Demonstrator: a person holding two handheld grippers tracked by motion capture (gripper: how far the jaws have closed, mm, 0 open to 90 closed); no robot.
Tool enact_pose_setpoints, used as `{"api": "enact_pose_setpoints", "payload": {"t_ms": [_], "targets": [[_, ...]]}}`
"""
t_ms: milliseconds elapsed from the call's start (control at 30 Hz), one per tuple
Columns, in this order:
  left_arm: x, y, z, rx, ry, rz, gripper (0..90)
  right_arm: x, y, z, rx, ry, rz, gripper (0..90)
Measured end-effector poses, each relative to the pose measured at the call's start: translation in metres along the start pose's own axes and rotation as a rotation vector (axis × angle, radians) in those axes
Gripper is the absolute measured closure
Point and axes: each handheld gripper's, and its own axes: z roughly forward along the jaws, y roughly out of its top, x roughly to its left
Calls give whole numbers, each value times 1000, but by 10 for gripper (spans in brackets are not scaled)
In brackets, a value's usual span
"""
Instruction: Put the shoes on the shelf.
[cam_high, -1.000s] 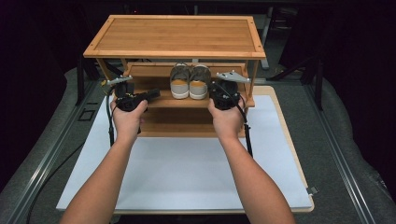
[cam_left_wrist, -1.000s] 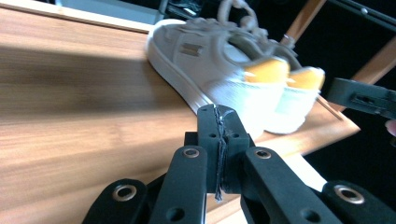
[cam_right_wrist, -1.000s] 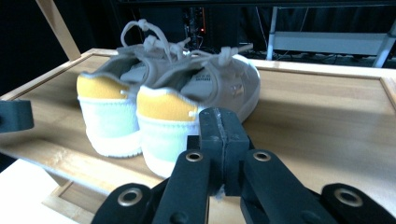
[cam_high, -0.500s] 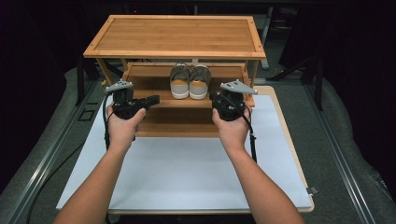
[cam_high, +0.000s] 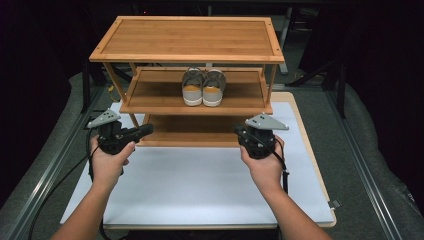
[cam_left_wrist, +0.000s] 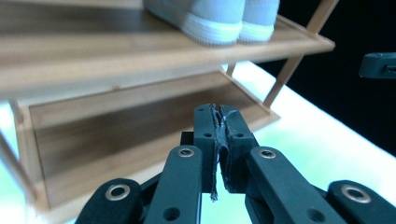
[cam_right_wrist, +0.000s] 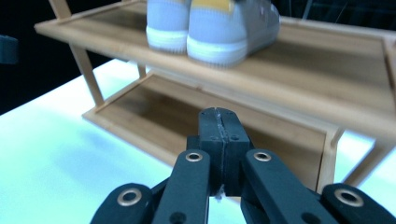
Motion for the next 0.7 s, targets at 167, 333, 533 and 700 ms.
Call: {"api": "enact_pose_setpoints", "payload": {"t_ms": [167, 333, 533, 700], "targets": [[1, -22, -11, 24, -4, 1, 836, -4, -31, -15, 50, 0, 6, 900], [0, -45, -14, 74, 0, 11, 827, -8, -49, -24, 65, -2, 31, 892], [-4, -69, -10, 118, 10, 45, 778, -10, -77, -27, 94, 1, 71, 887], [-4, -89, -5, 148, 0, 50, 725, -7, -97, -24, 115, -6, 83, 863]]}}
